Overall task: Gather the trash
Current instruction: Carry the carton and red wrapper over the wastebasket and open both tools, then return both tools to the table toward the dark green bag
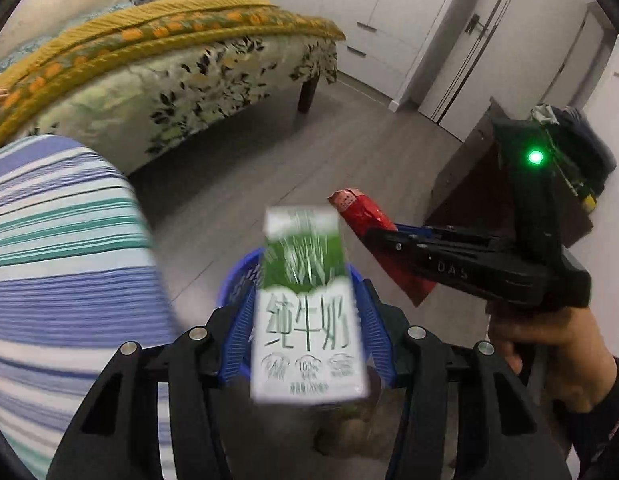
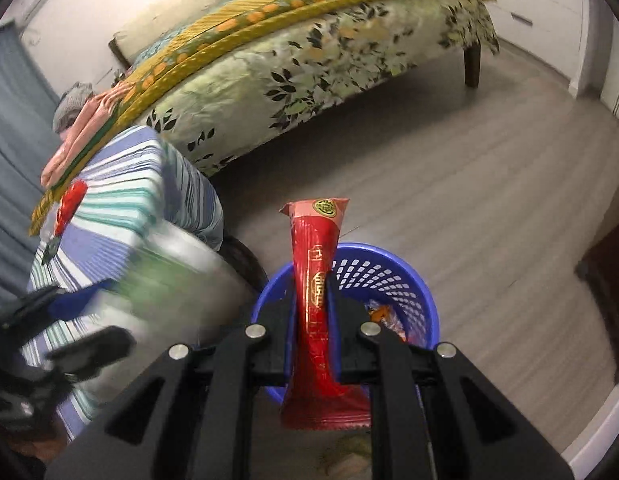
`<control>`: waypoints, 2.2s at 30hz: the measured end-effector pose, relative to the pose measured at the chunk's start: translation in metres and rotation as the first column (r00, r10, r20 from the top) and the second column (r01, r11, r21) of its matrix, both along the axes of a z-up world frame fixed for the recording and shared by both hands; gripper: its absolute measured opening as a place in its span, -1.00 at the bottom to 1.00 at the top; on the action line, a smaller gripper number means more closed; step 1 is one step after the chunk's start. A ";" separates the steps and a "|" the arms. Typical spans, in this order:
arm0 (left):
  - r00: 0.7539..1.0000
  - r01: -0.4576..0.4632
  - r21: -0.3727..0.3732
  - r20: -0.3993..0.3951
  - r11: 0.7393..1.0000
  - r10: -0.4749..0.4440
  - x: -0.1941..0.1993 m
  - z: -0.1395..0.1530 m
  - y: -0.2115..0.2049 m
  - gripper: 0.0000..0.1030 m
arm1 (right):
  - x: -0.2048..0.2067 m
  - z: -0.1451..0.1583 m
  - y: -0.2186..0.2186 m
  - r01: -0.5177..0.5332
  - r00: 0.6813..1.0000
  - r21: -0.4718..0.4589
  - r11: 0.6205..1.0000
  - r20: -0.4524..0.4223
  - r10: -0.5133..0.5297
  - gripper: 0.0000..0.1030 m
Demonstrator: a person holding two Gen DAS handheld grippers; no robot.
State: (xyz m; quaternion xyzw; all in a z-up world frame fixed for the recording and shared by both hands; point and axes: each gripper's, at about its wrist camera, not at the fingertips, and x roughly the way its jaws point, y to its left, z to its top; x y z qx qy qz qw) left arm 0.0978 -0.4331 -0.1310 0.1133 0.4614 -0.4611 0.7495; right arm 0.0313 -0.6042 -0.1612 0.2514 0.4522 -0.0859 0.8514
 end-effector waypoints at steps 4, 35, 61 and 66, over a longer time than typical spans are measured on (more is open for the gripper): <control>1.000 -0.011 -0.008 -0.010 1.000 0.011 0.007 -0.021 -0.021 0.47 | -0.004 -0.010 -0.018 0.050 0.999 0.040 0.998 0.013 -0.050 0.04; 0.877 -0.453 0.124 0.237 0.883 0.417 0.047 0.005 0.365 0.89 | 0.065 0.040 0.300 -0.395 0.897 -0.279 0.875 0.087 0.433 0.78; 0.938 -0.239 0.163 0.293 0.957 0.184 0.184 0.021 0.375 0.89 | 0.131 0.016 0.366 -0.516 0.844 -0.312 0.798 -0.025 0.535 0.91; 0.969 -0.184 0.158 0.196 0.970 0.152 0.233 0.004 0.362 0.89 | 0.131 0.016 0.366 -0.516 0.844 -0.312 0.798 -0.025 0.536 0.91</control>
